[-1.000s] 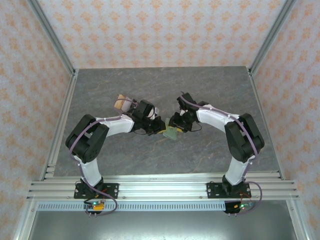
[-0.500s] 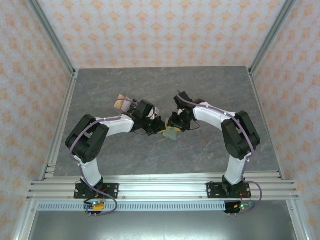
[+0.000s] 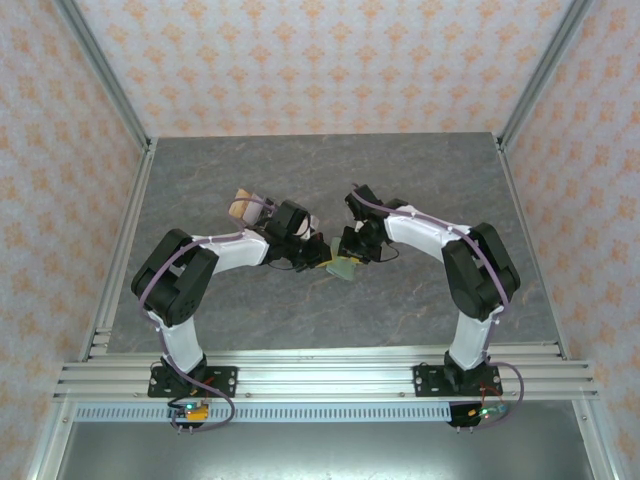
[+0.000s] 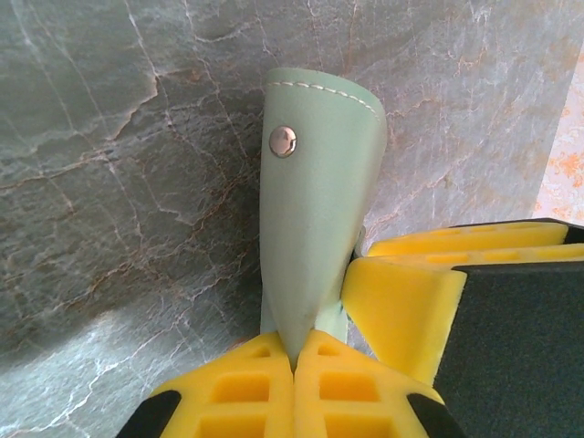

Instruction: Take the credit cards out of the card holder

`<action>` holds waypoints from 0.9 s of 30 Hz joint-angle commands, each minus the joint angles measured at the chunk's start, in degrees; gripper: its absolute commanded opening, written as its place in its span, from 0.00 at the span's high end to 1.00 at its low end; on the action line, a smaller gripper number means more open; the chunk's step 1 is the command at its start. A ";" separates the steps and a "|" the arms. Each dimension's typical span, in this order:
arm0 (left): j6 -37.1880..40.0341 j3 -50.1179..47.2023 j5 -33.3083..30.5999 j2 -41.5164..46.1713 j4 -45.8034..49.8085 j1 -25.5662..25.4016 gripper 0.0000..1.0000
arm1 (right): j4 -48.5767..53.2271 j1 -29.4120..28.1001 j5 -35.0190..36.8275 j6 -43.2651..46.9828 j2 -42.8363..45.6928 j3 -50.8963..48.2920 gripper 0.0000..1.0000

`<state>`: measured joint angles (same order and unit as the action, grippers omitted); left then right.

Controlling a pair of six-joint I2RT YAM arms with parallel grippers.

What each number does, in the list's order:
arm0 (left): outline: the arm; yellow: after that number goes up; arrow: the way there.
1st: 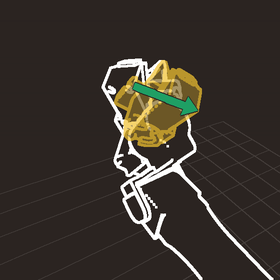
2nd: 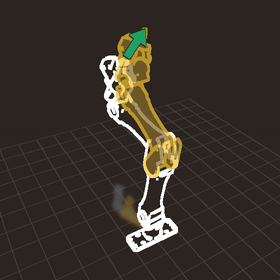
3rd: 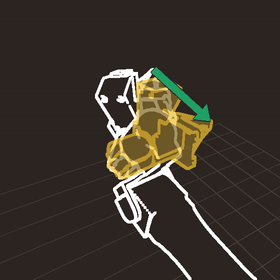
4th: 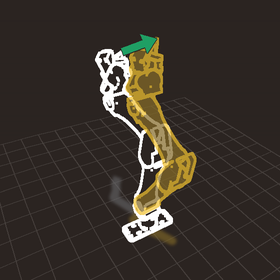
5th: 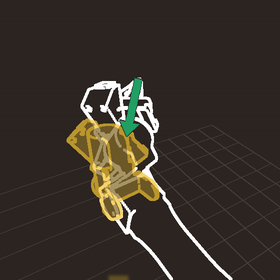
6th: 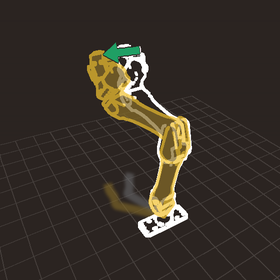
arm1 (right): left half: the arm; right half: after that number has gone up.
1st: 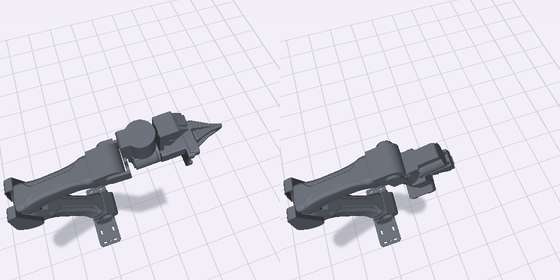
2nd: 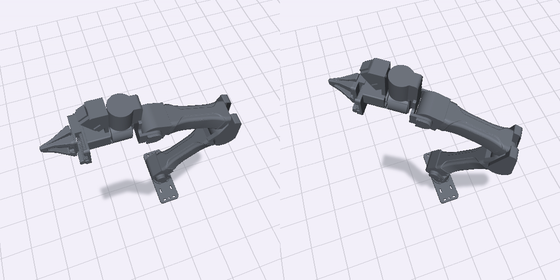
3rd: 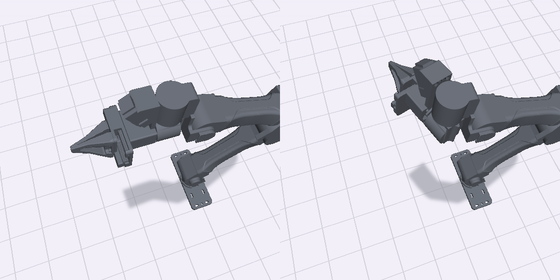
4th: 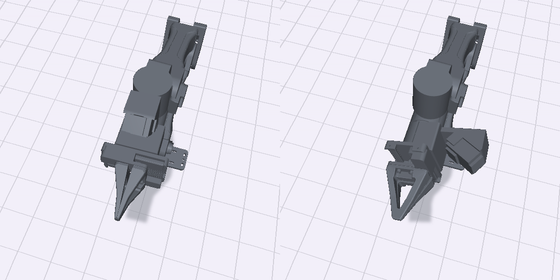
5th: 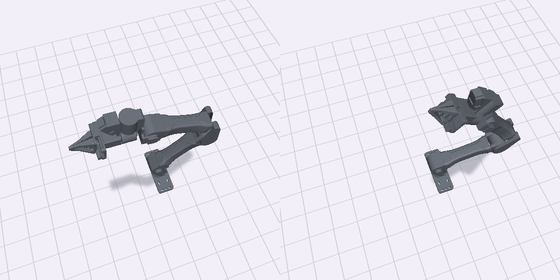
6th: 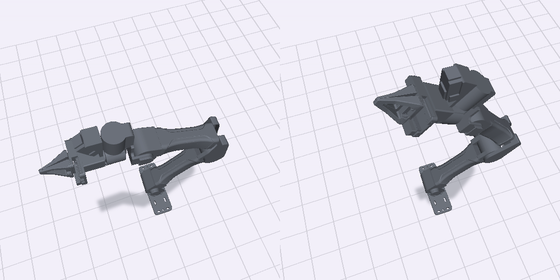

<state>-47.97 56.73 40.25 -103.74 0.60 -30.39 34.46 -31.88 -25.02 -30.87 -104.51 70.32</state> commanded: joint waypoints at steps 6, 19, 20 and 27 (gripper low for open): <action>0.02 -0.38 -3.33 1.18 2.23 0.56 1.00 | 8.59 0.35 11.76 0.37 2.11 -1.45 0.75; 0.77 -0.23 -1.54 1.17 2.41 0.34 1.00 | 3.27 0.37 0.50 1.66 2.38 1.16 0.68; 0.77 -0.37 -1.59 1.19 2.38 0.38 1.00 | 2.85 0.34 0.32 1.62 2.86 1.22 0.66; 0.94 -0.13 -0.83 1.26 1.74 0.16 1.00 | 2.63 0.28 -1.80 1.42 1.68 2.90 0.58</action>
<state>-47.94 56.73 39.81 -103.74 1.08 -30.26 37.26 -31.46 -25.36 -29.56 -103.22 71.16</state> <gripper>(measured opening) 0.049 0.420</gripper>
